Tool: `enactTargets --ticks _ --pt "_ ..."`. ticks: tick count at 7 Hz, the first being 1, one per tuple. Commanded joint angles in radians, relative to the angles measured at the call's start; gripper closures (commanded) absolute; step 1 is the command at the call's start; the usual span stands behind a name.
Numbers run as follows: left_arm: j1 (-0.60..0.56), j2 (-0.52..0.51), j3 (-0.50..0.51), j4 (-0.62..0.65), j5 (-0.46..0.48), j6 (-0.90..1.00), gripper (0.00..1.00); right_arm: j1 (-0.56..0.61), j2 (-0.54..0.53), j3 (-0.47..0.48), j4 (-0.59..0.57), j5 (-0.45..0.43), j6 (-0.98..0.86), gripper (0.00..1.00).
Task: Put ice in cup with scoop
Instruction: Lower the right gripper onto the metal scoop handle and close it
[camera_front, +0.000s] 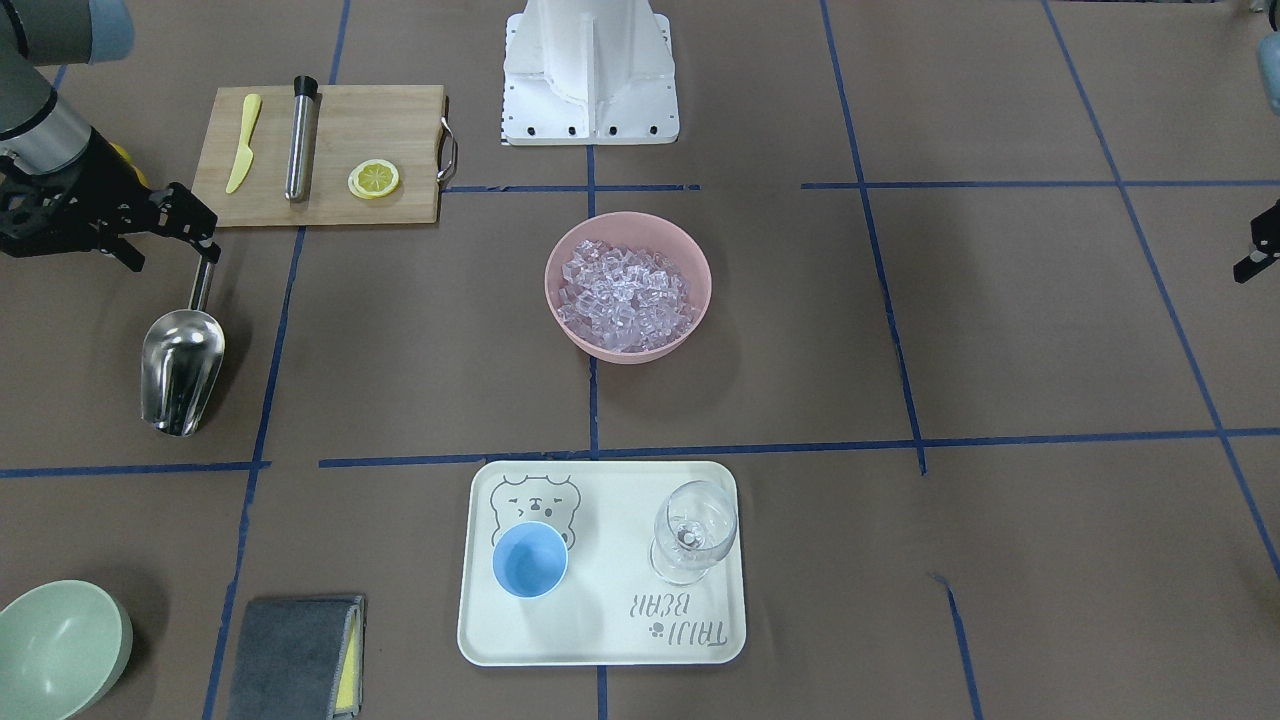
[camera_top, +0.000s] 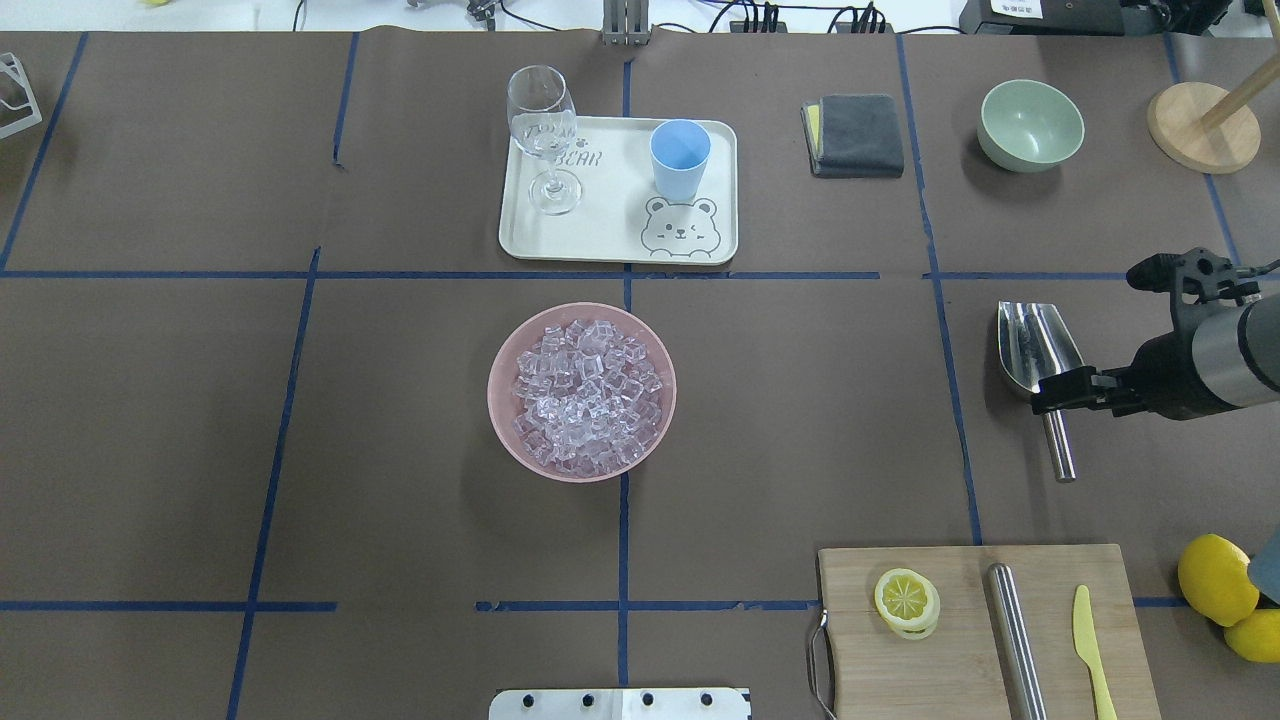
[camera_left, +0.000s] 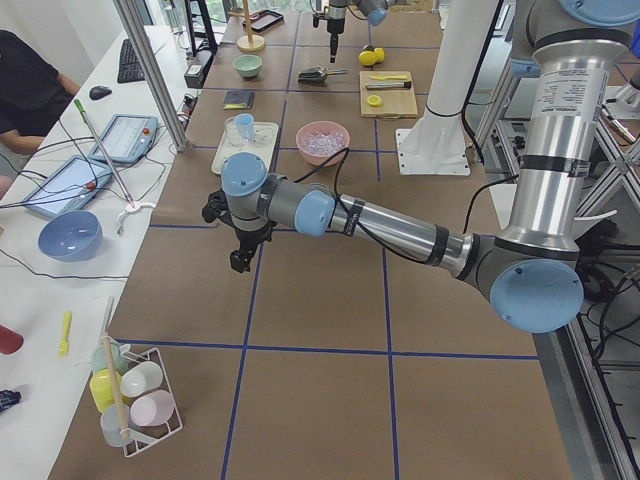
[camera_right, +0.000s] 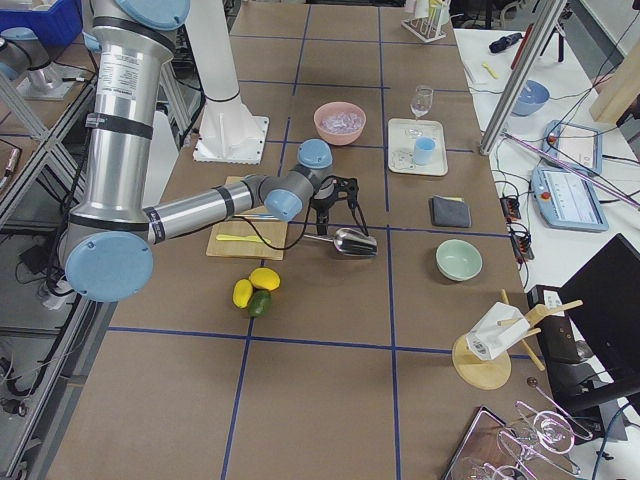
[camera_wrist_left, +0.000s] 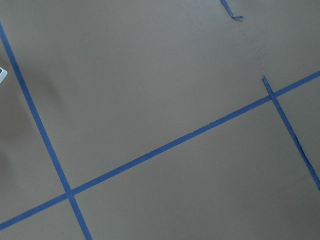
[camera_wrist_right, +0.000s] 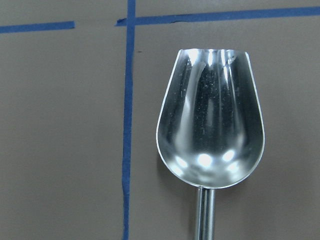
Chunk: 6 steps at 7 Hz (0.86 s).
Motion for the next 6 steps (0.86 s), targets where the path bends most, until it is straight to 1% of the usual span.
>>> enactTargets --ticks 1,2,3,4,5,6 --pt "0.001 0.002 0.003 -0.027 0.002 0.003 0.00 -0.101 -0.015 0.001 0.014 -0.160 0.040 0.00" --pt "0.001 0.000 -0.006 -0.027 0.002 0.003 0.00 -0.150 -0.024 -0.005 0.017 -0.214 0.121 0.00" --pt "0.001 0.000 -0.007 -0.027 0.002 0.003 0.00 -0.218 -0.024 -0.005 0.017 -0.298 0.167 0.00" --pt "0.001 0.000 -0.005 -0.027 0.002 0.003 0.00 -0.238 -0.032 -0.017 0.017 -0.325 0.171 0.00" --pt "0.001 0.000 -0.005 -0.027 0.004 0.003 0.00 -0.238 -0.059 -0.019 0.022 -0.325 0.171 0.00" --pt "0.001 0.000 -0.008 -0.027 0.002 0.003 0.00 -0.238 -0.061 -0.029 0.025 -0.324 0.169 0.00"
